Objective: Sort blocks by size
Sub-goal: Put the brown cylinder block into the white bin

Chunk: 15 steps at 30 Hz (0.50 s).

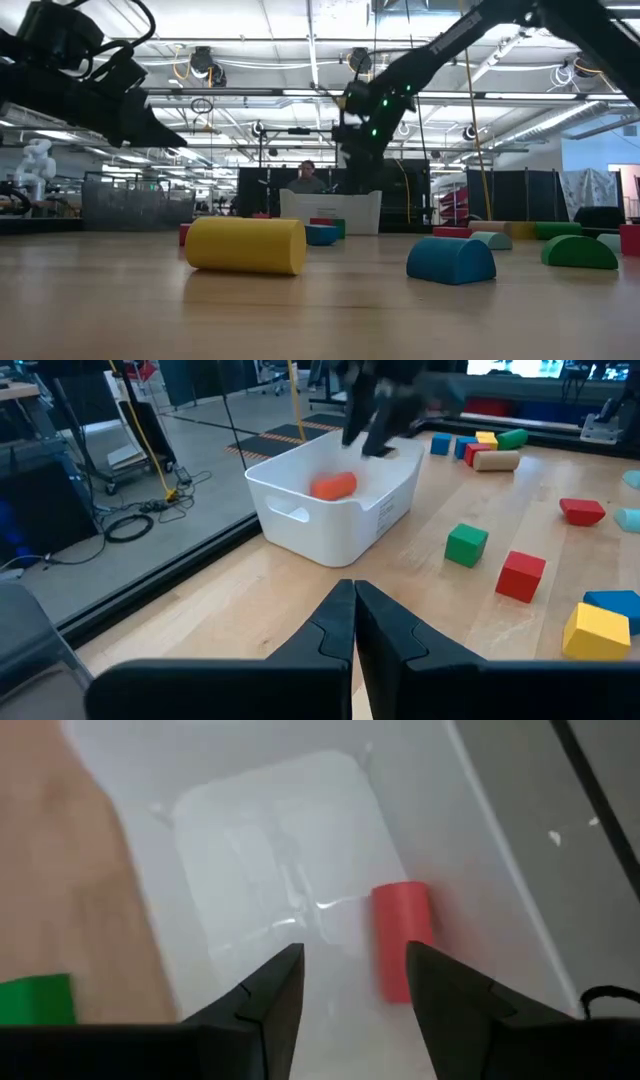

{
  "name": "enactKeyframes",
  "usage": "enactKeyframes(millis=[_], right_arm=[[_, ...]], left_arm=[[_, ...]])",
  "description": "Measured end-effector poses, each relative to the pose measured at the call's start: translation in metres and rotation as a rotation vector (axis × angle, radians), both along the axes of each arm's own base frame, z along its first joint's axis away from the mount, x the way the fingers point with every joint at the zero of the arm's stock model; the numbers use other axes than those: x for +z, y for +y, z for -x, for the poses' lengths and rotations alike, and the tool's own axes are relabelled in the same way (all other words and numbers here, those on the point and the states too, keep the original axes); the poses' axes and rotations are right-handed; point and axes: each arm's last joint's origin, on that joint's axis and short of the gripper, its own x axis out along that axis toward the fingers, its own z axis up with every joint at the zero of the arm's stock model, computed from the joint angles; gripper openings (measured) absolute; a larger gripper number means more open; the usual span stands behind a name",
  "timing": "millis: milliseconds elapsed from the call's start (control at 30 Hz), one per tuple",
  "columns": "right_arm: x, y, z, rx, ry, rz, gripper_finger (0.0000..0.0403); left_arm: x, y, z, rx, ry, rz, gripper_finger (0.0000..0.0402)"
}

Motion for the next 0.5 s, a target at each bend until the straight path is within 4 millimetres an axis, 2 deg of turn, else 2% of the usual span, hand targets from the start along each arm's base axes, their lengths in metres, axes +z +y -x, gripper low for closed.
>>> enactKeyframes(millis=[300,500], right_arm=[[0.051,0.024,0.031,-0.003,0.046,-0.035,0.0164],[0.067,0.042,0.057,-0.033,0.166,-0.141,0.0164]], left_arm=[[-0.004,0.0,0.001,0.0,0.045,0.011,0.0015],[-0.007,0.0,0.002,0.0,0.075,0.018,0.0015]])
